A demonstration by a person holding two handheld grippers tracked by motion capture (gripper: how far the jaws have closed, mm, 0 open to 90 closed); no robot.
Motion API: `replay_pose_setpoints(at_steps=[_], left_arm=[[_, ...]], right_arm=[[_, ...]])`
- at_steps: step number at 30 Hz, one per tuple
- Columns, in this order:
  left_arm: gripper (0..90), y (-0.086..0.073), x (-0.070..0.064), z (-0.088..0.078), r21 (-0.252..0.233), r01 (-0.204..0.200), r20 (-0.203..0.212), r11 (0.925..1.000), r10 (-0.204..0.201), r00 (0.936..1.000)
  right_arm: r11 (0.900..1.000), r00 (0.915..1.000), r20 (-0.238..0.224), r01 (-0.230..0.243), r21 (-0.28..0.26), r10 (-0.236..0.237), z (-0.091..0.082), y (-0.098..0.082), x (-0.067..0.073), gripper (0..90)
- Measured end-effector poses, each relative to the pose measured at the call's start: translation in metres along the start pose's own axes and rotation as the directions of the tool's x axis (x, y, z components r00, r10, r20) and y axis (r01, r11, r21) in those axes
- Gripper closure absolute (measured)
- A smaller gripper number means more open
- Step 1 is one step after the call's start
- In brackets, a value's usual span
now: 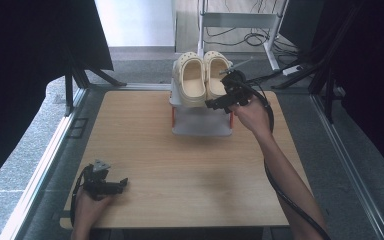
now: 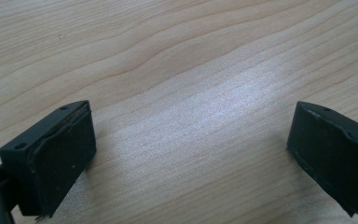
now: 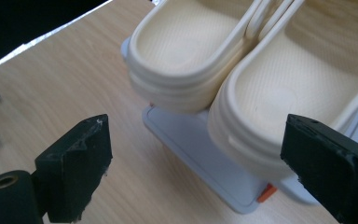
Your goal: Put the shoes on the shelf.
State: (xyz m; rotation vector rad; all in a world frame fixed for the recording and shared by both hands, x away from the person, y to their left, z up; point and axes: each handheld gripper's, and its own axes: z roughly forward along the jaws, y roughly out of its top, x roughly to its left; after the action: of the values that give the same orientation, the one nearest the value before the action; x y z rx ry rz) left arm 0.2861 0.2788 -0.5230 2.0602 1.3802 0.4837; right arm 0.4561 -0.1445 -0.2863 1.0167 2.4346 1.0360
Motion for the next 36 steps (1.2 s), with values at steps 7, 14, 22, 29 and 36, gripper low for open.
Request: replay_pose_setpoints(at_steps=[7, 14, 22, 29, 36], left_arm=[[0.9, 0.000, 0.000, 0.000, 0.003, -0.001, -0.001, 1.0000, 0.001, 1.0000], [0.9, 0.000, 0.000, 0.000, 0.004, 0.000, -0.003, 1.0000, 0.000, 1.0000], [0.9, 0.000, 0.000, 0.000, 0.003, 0.001, -0.004, 1.0000, -0.001, 1.0000], [0.9, 0.000, 0.000, 0.000, 0.003, 0.001, -0.006, 1.0000, -0.001, 1.0000], [1.0, 0.000, -0.001, -0.001, 0.003, 0.002, -0.005, 1.0000, -0.002, 1.0000]], right_arm=[[0.999, 0.9993, -0.017, 0.033, 0.018, -0.033, -0.013, -0.024, 0.005, 8.0], [1.000, 0.9981, -0.054, 0.029, 0.012, -0.028, -0.023, -0.060, 0.004, 8.0], [1.000, 0.9976, -0.062, 0.031, 0.001, -0.031, -0.028, -0.090, 0.001, 8.0], [0.999, 0.9959, -0.080, 0.040, -0.006, -0.041, -0.027, -0.120, -0.004, 7.7], [0.997, 0.9958, -0.052, 0.075, 0.007, -0.075, -0.025, -0.156, -0.006, 7.7]])
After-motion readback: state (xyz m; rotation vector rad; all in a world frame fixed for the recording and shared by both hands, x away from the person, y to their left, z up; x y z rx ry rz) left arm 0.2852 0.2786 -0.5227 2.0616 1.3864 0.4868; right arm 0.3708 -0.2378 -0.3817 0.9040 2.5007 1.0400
